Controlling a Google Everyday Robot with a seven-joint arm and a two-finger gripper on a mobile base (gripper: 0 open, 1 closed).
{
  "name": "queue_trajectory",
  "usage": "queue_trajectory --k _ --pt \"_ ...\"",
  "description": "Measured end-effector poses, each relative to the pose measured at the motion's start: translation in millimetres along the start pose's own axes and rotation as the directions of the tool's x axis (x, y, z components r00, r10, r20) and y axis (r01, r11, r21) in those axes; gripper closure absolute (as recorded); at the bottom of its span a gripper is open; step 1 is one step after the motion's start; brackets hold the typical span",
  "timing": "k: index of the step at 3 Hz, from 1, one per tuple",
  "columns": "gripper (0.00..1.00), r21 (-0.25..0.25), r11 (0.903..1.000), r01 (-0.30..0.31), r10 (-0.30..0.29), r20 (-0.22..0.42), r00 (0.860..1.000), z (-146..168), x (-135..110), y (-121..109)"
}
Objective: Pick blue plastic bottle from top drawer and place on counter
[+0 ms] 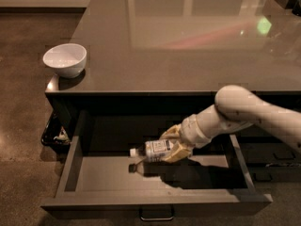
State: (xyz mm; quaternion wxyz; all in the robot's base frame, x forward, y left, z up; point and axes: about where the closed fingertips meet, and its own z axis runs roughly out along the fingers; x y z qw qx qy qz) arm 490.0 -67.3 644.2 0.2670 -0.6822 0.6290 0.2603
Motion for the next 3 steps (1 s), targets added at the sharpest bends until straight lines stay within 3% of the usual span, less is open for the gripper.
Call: queue_trajectory --k 1,2,3 --pt "1.0 0.055 0.9946 0.088 -0.093 0.107 0.99 -70 -65 -10" --pt "1.0 0.142 0.9767 0.161 -0.177 0.115 0.977 -131 -119 -6" --pt "1.0 0.142 0.9767 0.161 -0.177 0.115 0.977 -131 -119 -6"
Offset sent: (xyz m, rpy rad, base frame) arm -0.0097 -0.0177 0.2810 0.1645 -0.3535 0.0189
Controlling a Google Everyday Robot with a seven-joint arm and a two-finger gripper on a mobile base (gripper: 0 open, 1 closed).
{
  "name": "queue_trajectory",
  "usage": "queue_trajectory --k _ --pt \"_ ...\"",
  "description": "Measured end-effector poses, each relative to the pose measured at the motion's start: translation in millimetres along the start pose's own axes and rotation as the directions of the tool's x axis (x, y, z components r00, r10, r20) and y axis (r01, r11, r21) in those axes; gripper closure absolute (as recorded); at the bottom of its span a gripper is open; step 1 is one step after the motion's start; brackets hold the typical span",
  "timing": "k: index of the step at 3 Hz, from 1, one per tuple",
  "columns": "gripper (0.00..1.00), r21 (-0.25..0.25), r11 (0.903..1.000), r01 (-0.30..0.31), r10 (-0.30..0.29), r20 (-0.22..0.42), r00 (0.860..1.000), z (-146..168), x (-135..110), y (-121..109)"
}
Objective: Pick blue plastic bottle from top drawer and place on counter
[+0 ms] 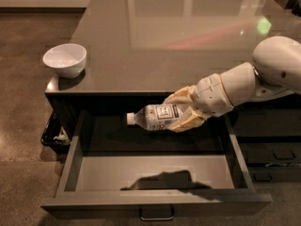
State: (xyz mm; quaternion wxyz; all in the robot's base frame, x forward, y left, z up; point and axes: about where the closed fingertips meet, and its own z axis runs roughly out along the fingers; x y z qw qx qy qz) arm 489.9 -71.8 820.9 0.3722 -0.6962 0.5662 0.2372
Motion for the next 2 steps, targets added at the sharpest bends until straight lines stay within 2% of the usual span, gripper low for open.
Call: queue_trajectory --k 1,2 --pt "1.0 0.025 0.9972 0.07 -0.07 0.0 0.998 -25 -30 -12" --pt "1.0 0.069 0.9688 0.238 -0.239 0.005 0.971 -68 -92 -44"
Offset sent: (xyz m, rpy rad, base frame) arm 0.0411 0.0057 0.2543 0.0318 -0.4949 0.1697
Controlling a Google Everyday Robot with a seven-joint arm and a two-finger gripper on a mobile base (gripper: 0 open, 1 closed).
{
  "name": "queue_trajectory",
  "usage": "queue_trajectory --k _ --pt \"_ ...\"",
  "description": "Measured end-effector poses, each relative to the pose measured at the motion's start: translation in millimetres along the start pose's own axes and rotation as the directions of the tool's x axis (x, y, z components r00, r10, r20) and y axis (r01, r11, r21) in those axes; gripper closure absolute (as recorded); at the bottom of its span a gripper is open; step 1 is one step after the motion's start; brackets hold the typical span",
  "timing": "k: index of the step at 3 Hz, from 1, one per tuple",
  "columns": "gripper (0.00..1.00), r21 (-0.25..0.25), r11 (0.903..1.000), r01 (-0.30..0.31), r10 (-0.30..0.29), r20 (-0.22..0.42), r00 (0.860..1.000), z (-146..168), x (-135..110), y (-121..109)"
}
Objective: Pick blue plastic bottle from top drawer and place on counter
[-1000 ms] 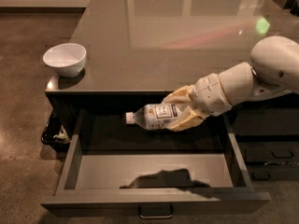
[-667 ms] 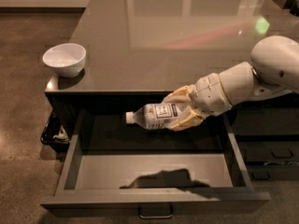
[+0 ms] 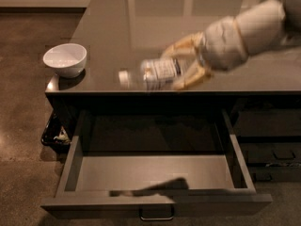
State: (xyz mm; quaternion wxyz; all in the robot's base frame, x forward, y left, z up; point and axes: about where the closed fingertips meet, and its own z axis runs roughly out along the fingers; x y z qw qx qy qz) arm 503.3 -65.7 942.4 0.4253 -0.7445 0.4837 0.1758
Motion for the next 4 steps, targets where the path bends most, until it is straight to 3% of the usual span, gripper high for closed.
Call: queue_trajectory --k 1,2,3,4 --pt "1.0 0.052 0.9926 0.109 -0.107 -0.051 0.993 -27 -23 -56" --pt "1.0 0.032 0.9852 0.169 -0.161 -0.166 0.973 -21 -21 -113" --pt "1.0 0.032 0.9856 0.166 -0.159 -0.165 0.973 -21 -20 -112" --pt "1.0 0.058 0.9798 0.191 -0.179 -0.168 0.969 -5 -7 -116"
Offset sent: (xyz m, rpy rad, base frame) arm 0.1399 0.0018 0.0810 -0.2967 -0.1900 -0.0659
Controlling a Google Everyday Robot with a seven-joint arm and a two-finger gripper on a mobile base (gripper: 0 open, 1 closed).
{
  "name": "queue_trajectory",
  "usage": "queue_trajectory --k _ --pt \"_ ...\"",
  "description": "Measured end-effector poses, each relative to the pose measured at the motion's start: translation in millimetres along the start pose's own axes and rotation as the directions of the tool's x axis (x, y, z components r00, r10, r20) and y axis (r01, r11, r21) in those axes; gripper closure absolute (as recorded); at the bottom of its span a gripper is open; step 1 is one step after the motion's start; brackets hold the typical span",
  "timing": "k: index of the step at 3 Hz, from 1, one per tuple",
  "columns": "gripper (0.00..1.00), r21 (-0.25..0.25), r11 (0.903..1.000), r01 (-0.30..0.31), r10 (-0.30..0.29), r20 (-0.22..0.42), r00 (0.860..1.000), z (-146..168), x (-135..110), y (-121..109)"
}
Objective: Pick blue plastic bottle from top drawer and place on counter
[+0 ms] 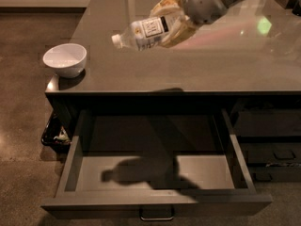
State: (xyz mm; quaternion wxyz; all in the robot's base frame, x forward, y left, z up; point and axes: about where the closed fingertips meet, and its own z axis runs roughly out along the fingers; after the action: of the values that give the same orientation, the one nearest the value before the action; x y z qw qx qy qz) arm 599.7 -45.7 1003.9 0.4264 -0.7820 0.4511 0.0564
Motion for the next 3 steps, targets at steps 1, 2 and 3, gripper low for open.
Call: queue_trajectory --k 1,2,3 --pt "1.0 0.022 0.9994 0.027 -0.026 -0.042 0.999 17 24 -6" --pt "1.0 0.022 0.9994 0.027 -0.026 -0.042 0.999 17 24 -6" --pt "1.0 0.011 0.9998 -0.016 0.016 0.015 1.0 40 45 -7"
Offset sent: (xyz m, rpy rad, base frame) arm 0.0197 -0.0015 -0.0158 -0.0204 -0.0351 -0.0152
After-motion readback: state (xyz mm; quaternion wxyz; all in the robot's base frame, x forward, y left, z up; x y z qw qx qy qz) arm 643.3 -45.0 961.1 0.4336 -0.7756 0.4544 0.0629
